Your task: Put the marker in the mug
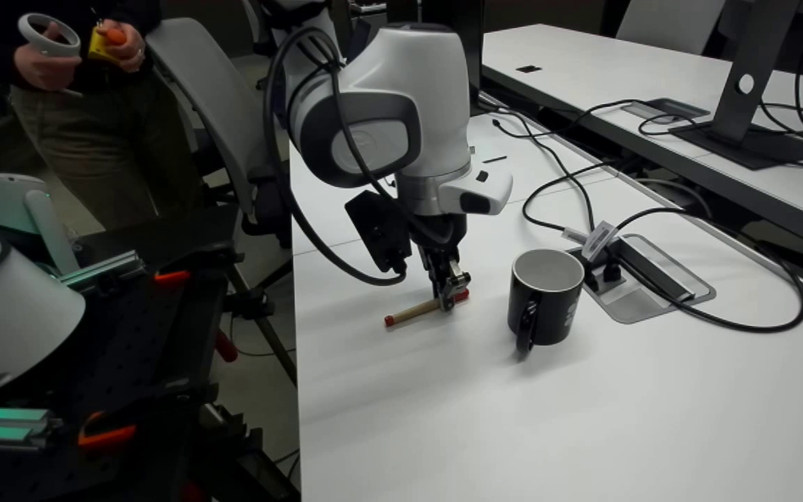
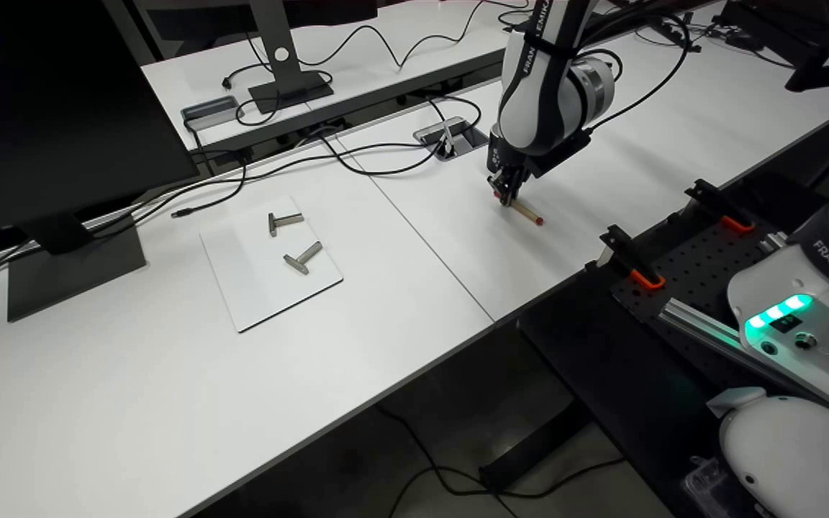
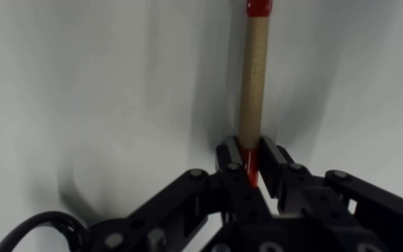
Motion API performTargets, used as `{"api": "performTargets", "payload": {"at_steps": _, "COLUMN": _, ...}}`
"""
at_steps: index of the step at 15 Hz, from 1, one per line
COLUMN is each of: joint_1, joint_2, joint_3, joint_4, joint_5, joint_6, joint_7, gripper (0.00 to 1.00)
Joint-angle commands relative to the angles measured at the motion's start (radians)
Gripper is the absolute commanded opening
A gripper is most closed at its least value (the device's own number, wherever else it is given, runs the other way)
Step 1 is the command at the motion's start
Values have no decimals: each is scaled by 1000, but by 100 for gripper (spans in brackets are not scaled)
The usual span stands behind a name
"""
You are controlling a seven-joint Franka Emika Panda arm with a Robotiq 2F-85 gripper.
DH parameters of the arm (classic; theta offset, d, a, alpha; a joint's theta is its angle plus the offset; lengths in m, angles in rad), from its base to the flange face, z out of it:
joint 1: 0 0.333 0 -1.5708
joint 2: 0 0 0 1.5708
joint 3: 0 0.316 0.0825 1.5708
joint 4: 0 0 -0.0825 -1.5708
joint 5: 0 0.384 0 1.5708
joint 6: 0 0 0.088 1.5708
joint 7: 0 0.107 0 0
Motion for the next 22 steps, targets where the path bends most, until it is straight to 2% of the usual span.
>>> {"api": "performTargets", "payload": {"at_steps": 1, "joint_1": 8, "joint_2": 3, "joint_3": -7, "joint_4": -10, "joint_5": -3, "joint_6": 54, "joint_7": 8, "gripper": 7}}
{"api": "performTargets", "payload": {"at_steps": 4, "joint_1": 53, "joint_2": -34, "joint_3": -42, "joint_4": -50, "joint_5": 5, "joint_6": 115, "joint_7": 20, "gripper": 7}}
{"api": "performTargets", "payload": {"at_steps": 13, "joint_1": 259, "joint_2": -142, "joint_3": -192, "joint_4": -170, "joint_5": 57, "joint_6": 215, "joint_7": 24, "gripper": 7}}
{"api": "performTargets", "payload": {"at_steps": 15, "joint_1": 289, "joint_2": -158, "joint_3": -207, "joint_4": -187, "joint_5": 88, "joint_6": 248, "joint_7": 34, "gripper": 7}}
{"api": "performTargets", "payload": {"at_steps": 18, "joint_1": 283, "joint_2": -179, "joint_3": -191, "joint_4": -204, "joint_5": 146, "joint_6": 309, "joint_7": 50, "gripper": 7}}
{"api": "performTargets", "payload": {"at_steps": 22, "joint_1": 397, "joint_2": -157, "joint_3": -286, "joint_4": -206, "joint_5": 276, "joint_6": 381, "joint_7": 18, "gripper": 7}}
